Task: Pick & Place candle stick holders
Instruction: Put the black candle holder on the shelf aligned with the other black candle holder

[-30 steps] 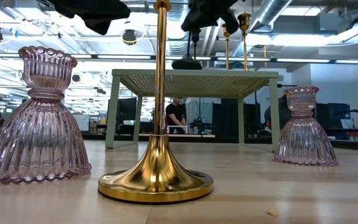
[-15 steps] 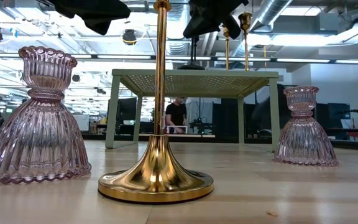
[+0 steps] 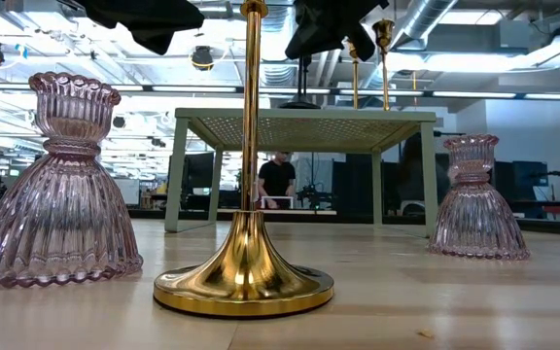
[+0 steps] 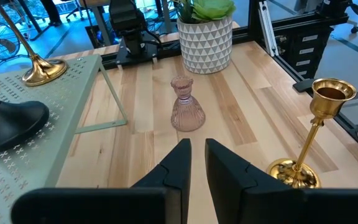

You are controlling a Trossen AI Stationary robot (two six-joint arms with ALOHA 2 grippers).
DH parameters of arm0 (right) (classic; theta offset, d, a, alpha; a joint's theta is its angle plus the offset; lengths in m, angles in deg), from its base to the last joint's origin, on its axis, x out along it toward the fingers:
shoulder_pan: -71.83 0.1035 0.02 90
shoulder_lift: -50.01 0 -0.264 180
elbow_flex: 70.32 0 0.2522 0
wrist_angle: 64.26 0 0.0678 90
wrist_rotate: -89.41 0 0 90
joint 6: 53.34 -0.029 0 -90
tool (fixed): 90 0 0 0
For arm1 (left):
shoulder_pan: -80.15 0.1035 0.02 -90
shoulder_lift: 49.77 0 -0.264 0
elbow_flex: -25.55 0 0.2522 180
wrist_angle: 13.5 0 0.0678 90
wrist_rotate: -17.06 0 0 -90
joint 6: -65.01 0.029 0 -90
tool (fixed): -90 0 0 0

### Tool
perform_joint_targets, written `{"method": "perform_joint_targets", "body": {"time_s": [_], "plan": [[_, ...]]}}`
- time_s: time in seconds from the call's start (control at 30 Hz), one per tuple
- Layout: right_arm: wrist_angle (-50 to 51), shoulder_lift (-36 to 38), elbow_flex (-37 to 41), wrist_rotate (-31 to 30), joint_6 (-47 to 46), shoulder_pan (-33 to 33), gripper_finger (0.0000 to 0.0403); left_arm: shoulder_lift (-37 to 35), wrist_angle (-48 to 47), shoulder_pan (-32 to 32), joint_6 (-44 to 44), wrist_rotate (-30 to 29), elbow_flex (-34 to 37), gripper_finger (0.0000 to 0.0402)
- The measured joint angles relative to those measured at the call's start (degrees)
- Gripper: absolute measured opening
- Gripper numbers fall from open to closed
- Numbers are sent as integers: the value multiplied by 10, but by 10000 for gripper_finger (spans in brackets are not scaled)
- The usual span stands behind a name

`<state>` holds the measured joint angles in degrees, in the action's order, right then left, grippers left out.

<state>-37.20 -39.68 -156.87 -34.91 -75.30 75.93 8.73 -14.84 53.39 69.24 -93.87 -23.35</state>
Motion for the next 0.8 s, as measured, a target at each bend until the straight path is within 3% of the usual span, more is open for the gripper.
{"method": "perform_joint_targets", "body": {"time_s": [0.8], "plan": [[1,0,0,0,56,14,85,0,0,0,-2,0,0,48]]}}
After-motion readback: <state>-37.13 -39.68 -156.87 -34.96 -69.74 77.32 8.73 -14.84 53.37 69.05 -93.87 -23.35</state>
